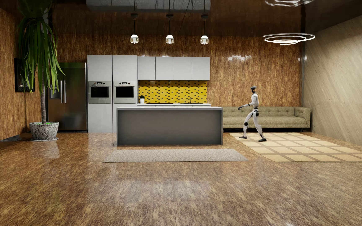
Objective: Avoid the counter
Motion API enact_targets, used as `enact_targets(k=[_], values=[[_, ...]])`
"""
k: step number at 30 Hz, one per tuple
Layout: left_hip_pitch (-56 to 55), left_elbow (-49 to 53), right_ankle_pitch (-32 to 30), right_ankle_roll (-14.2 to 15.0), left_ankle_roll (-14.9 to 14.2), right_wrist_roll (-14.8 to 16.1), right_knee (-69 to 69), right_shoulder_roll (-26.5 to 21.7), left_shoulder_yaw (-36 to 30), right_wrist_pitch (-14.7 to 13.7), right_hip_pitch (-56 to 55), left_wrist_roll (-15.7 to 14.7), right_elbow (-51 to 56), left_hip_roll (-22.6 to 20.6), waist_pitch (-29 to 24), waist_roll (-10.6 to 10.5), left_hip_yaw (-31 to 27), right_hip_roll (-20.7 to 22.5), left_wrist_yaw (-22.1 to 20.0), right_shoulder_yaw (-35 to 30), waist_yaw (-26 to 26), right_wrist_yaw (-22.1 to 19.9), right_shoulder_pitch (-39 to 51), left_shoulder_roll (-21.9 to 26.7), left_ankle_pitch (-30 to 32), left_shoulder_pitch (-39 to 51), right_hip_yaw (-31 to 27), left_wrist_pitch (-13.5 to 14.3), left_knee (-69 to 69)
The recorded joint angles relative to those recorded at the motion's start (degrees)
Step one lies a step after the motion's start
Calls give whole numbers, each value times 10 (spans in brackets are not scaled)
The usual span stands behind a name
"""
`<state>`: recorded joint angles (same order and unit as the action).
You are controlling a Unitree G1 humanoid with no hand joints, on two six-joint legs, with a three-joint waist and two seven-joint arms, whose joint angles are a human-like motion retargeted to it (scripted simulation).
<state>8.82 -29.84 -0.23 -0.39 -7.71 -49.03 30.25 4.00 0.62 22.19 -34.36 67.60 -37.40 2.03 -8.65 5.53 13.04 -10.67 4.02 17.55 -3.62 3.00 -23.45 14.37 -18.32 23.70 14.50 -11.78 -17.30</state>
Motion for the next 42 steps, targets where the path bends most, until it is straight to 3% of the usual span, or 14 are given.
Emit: enact_targets(k=[3, 5, 10, 14, 19, 22, 24, 26, 29, 31, 33, 35, 37, 42], values=[[66, 99, 20, 1, -18, -13, -181, -17, -72, -19, 4, -64, -18, -14, -9, -9, 11, -1, -12, -8, 6, -5, 15, 5, -5, 5, 84, 24, 28], [100, 145, 45, -72, -39, -15, -85, -18, -114, -29, 0, -71, -15, 0, -16, -17, 6, -14, 2, -21, 5, -1, 26, 13, 35, -36, 138, 31, -1], [-60, 63, 107, -134, 3, -40, 78, -6, -157, -66, 50, 70, 11, 107, -30, -64, -74, 48, 30, -96, 8, 17, 65, 3, 277, -203, 137, -22, -461], [-314, -189, 161, -121, 29, -20, 1, -14, -90, -94, 184, 85, 105, 1, -34, -81, -200, 135, 86, -131, 38, -12, 99, -78, 209, -278, 97, -105, -641], [-430, -154, 225, -101, 88, 43, -68, -81, -51, -121, 329, 90, 173, 76, -25, -74, -43, 195, 78, -229, 77, 7, 175, -132, 214, -479, -40, -20, -219], [-429, -153, 232, -89, -61, 50, -131, -95, -41, -89, 437, 64, 140, -16, -21, -73, -94, 204, 93, -257, 86, -2, 200, -155, 187, -530, -71, -4, 125], [-444, -141, 219, -86, -28, 38, -124, -99, -75, -57, 499, 124, 81, -37, -18, -74, -53, 206, 123, -268, 85, 3, 195, -134, 190, -525, -61, 13, 56], [-447, -86, 142, -84, 95, 13, -64, -104, -39, -28, 529, 130, 6, -46, -18, -62, -36, 183, 84, -292, 99, 25, 183, -147, 242, -528, -61, 0, -59], [-404, -22, -53, 15, 164, -21, 269, -100, 74, -4, 427, -3, -89, -39, -24, -35, 4, 114, 4, -306, 112, 42, 147, -215, 169, -519, -83, -49, -189], [-331, -80, -8, -13, 162, -11, 456, -101, 94, -8, 301, -53, -52, -58, -29, -21, 14, 70, -27, -263, 100, 35, 102, -210, 112, -433, -107, -90, -186], [-236, -194, 23, -39, 158, 21, 522, -78, -10, -29, 181, 79, -3, -87, -28, -14, 0, 11, -2, -198, 75, -3, 50, -158, 89, -317, -107, -103, -129], [-151, -206, 28, -57, 154, 34, 471, -72, -107, -49, 86, 190, 39, -112, -23, -12, -35, -26, 6, -165, 43, -13, 15, -120, 69, -218, -94, -32, -76], [-80, -137, 26, -62, 148, 28, 316, -79, -100, -69, 26, 150, 66, -127, -18, -14, -74, -34, -2, -158, 20, -12, -5, -113, 41, -143, -73, 15, -43], [69, 92, 45, 68, 130, 18, -234, -67, -120, -68, 7, -14, 68, -137, -11, -12, -118, 38, -30, -144, 16, 26, -15, -72, -2, -52, -54, 49, 22]])
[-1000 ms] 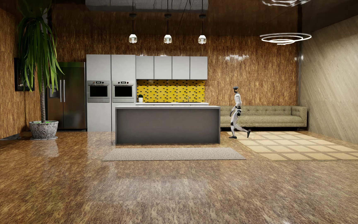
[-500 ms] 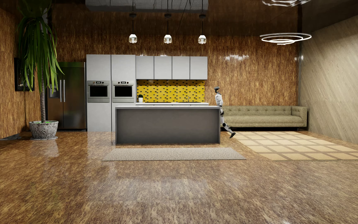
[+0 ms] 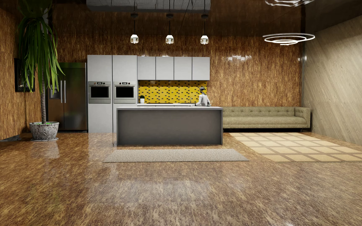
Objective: Avoid the counter
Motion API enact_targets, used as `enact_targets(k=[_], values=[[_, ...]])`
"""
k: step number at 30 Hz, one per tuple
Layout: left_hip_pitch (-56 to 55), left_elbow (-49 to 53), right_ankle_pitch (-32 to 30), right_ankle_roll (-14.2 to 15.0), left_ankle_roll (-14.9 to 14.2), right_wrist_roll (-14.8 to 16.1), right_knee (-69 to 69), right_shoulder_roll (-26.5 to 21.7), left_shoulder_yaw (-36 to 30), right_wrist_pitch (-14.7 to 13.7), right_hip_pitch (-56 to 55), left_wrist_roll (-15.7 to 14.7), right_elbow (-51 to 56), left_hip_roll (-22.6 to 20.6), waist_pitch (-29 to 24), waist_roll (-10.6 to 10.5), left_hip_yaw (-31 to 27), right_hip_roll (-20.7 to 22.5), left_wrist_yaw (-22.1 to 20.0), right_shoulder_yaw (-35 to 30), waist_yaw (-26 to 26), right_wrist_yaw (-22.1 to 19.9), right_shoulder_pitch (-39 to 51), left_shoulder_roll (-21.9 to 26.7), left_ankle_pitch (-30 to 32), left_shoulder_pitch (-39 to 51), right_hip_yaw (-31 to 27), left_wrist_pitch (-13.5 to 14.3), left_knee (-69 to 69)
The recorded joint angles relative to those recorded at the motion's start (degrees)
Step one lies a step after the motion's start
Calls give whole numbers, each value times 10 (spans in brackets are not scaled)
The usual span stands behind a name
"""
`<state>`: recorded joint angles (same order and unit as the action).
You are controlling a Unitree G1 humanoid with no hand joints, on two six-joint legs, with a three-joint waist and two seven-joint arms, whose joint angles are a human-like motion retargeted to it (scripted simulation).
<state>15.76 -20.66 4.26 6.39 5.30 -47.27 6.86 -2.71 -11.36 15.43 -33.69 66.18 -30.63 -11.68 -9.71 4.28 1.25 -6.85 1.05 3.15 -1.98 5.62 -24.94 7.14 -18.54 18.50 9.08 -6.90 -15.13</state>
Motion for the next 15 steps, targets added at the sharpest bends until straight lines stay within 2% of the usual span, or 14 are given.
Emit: enact_targets(k=[1, 2, 3, 4, 5, 6, 7, 8, 10, 11, 12, 13, 15], values=[[27, 36, -13, -27, -6, -15, 34, -4, -1, -2, -2, -21, -8, 6, 0, -1, 8, 4, -1, -9, 0, 17, 3, 5, 12, -10, 33, -2, -12], [45, 58, -20, -66, -9, -30, 95, -3, -2, -1, -5, -47, -13, 19, 0, -5, 12, 17, -1, -10, -6, 23, 1, 5, 38, -25, 24, -4, -35], [51, 64, -80, -114, -18, -32, 140, 12, -12, 5, -3, -47, -13, 37, 1, -12, 11, 25, 1, 4, -10, 14, -5, 11, 88, -41, 27, -13, -81], [35, 58, -102, -116, -34, -24, 202, 31, -27, 9, 2, -18, -17, 61, 0, -21, 20, 19, -1, 24, -14, -5, -13, 18, 157, -60, 46, -24, -169], [-5, 43, -66, -146, -104, -15, 266, 45, -40, 19, 4, 32, -30, 88, -3, -31, 33, 18, -9, 41, -17, -18, -13, 22, 206, -83, 59, -42, -301], [-58, 15, -20, -146, -117, -7, 306, 55, -44, 35, 22, 79, -49, 122, -4, -43, 38, 23, -26, 53, -16, -16, -7, 17, 276, -107, 71, -59, -432], [-115, -26, 19, -143, -101, -9, 323, 56, -30, 43, 53, 87, -68, 151, -6, -54, 33, 31, -40, 53, -11, -4, 4, -3, 269, -132, 80, -72, -539], [-180, -76, 47, -140, -80, -30, 320, 50, 3, 47, 90, 70, -83, 169, -8, -64, 24, 43, -54, 41, -3, 2, 18, -26, 227, -155, 87, -95, -618], [-297, -178, 81, -132, -63, -70, 280, 36, 110, 34, 176, -23, -86, 183, -8, -76, 21, 70, -68, 16, 20, 16, 48, -70, 210, -203, 79, -146, -676], [-346, -225, 91, -128, -66, -74, 250, 32, 152, 21, 219, -53, -68, 186, -6, -77, 25, 84, -77, 8, 31, 20, 58, -79, 216, -232, 66, -178, -658], [-390, -248, 101, -125, -60, -66, 223, 27, 179, 6, 257, -71, -55, 193, -4, -77, 33, 99, -62, -2, 41, 23, 81, -74, 203, -268, 51, -198, -616], [-427, -250, 112, -122, -49, -58, 202, 17, 184, -13, 290, -78, -44, 207, -1, -76, 47, 111, -42, -14, 49, 27, 110, -69, 198, -309, 32, -201, -551], [-459, -236, 139, -115, -35, -40, 165, -7, 163, -40, 350, -71, -21, 250, 4, -75, 113, 126, -16, -49, 61, 23, 170, -56, 201, -402, -4, -178, -337]])
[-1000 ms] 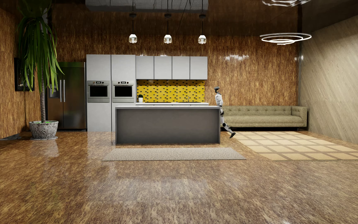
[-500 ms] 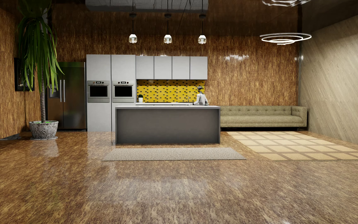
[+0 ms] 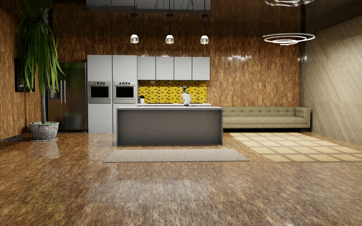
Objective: Avoid the counter
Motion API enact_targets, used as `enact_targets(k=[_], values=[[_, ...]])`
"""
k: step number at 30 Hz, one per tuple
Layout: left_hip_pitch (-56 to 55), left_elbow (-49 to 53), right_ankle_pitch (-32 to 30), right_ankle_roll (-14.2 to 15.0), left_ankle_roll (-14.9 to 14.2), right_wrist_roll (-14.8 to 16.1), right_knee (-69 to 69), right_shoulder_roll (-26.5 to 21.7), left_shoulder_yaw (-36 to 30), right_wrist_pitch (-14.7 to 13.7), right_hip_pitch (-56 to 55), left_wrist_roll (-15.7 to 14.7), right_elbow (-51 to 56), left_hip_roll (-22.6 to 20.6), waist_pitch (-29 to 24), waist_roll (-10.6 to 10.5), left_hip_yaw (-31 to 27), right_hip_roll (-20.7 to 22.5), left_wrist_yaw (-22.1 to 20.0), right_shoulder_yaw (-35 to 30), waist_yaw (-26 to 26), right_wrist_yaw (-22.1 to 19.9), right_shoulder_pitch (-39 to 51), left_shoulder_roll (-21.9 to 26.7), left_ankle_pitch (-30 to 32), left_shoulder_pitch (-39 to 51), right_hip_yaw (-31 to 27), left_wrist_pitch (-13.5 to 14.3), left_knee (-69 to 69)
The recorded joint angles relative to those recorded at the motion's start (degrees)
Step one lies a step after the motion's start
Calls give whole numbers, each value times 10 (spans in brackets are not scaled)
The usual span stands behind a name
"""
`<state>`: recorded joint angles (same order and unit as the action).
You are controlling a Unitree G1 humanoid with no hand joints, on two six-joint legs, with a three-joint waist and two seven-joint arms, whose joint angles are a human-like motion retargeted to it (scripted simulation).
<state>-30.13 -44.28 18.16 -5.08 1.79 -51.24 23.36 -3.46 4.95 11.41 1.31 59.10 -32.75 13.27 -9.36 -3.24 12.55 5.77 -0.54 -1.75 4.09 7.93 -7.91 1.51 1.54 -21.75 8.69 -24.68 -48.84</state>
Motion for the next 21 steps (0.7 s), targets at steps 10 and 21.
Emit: enact_targets(k=[10, 21], values=[[35, 34, -208, 86, 113, -5, 321, -43, 20, 60, 98, 109, -80, -103, -4, 36, 80, -65, 99, -44, 31, 39, 22, -30, 10, -52, 1, 72, 184], [386, 103, -209, 40, 72, 10, -6, 10, -149, 57, -272, 190, -13, -274, 2, 87, -156, -175, -6, 60, -52, 47, -166, -20, -167, 377, -81, 214, 305]])
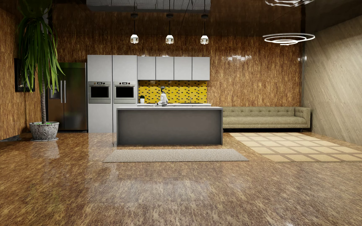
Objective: Avoid the counter
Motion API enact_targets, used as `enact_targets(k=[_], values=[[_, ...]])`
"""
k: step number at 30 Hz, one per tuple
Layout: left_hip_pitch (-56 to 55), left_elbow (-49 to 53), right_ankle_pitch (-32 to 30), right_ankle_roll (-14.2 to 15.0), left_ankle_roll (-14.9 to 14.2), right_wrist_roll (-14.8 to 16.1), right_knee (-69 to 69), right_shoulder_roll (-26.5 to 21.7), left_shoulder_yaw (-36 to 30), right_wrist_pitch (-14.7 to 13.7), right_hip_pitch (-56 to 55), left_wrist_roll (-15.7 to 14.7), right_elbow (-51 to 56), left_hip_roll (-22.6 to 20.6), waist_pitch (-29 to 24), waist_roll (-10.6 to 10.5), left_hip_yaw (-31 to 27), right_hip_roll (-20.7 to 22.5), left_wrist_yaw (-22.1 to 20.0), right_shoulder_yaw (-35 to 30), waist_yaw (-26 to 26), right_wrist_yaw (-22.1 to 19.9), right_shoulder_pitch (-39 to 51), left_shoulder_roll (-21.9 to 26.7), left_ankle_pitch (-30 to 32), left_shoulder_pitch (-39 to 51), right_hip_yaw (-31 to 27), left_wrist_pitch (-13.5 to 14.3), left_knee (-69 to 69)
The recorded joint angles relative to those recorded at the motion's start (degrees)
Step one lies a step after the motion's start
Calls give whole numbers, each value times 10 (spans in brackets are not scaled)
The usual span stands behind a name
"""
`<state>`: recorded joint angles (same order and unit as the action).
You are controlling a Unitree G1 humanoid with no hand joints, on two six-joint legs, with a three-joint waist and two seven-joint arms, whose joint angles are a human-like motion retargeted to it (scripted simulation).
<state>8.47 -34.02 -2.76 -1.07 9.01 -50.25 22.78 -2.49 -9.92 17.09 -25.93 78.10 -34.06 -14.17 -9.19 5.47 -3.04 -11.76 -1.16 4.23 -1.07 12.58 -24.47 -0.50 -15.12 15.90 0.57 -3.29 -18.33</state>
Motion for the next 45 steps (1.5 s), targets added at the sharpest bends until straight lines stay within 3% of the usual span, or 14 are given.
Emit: enact_targets(k=[2, 5, 7, 9, 13, 18, 21, 25, 30, 32, 35, 36, 41, 45], values=[[54, 72, 61, 85, -17, -22, -151, -5, -8, 5, 2, -41, -18, 3, 0, 1, -13, 22, -35, -5, 4, 7, 11, 14, -32, 2, 1, 22, 4], [119, 118, -37, 29, -15, -28, -31, 3, 6, 5, -2, -120, -20, 28, -4, -8, 6, 58, -30, 7, 1, -2, 28, 39, -17, -53, 6, 18, -51], [95, 73, -3, 15, -34, 0, 77, 29, -1, 9, 4, -102, -10, 68, -8, -24, 33, 62, 2, 40, -6, -22, 22, 57, 95, -90, 30, -21, -194], [-17, -19, 68, 12, -135, 14, 119, 44, 12, 12, 35, -62, -32, 144, -14, -48, 74, 68, 39, 51, -9, -27, 39, 58, 213, -121, 72, -84, -441], [-254, -176, 134, 18, -108, -71, 76, 6, 51, 11, 137, -22, -83, 225, -21, -82, 116, 88, 109, -8, 18, -6, 124, 52, 178, -207, 102, -184, -621], [-378, -109, 191, 34, -90, -22, -4, -30, 146, -43, 252, -79, -45, 264, -18, -93, 193, 120, 96, -22, 50, -24, 229, 47, 166, -393, 106, -138, -228], [-361, -114, 225, 51, -162, -18, -47, -50, 159, -29, 322, -65, -44, 244, -14, -96, 266, 136, 113, -41, 52, -29, 277, 27, 118, -437, 123, -160, 125], [-343, -88, 198, 72, 29, -2, 34, -53, 153, -15, 402, 0, -44, 236, -11, -82, 335, 114, 115, -21, 57, -39, 233, 16, 190, -411, 177, -149, -20], [-251, -58, 12, 15, 52, -24, 494, -32, 212, 5, 230, -112, -61, 133, -13, -34, 273, 16, 44, -19, 61, -5, 137, -50, 83, -299, 100, -166, -105], [-185, -97, 42, -10, 50, -31, 577, -15, 112, 3, 139, -16, -60, 78, -14, -24, 217, 6, 109, -20, 48, -2, 109, -25, 66, -214, 51, -152, -72], [-99, 8, 42, -30, 44, -32, 515, 0, -96, -5, 35, 217, -38, 20, -10, -15, 102, -26, 124, -22, 21, -9, 83, 20, 38, -118, 23, -29, -45], [-75, 72, 45, -35, 41, -30, 447, 2, -116, -11, 14, 213, -26, 10, -10, -13, 64, -36, 90, -24, 14, -13, 74, 15, 24, -105, 30, -6, -43], [34, 247, 41, 60, 28, -53, -136, -16, -97, -22, 7, -226, -4, -1, -11, -6, -48, 17, 51, -63, 9, -5, 72, 2, -20, -105, 27, 56, 0], [113, 203, -62, 10, 19, -33, -22, 7, -63, 5, -7, -214, 12, 31, -15, -15, -48, 49, 18, -15, 8, -19, 73, 53, 13, -153, 45, -42, -41]])
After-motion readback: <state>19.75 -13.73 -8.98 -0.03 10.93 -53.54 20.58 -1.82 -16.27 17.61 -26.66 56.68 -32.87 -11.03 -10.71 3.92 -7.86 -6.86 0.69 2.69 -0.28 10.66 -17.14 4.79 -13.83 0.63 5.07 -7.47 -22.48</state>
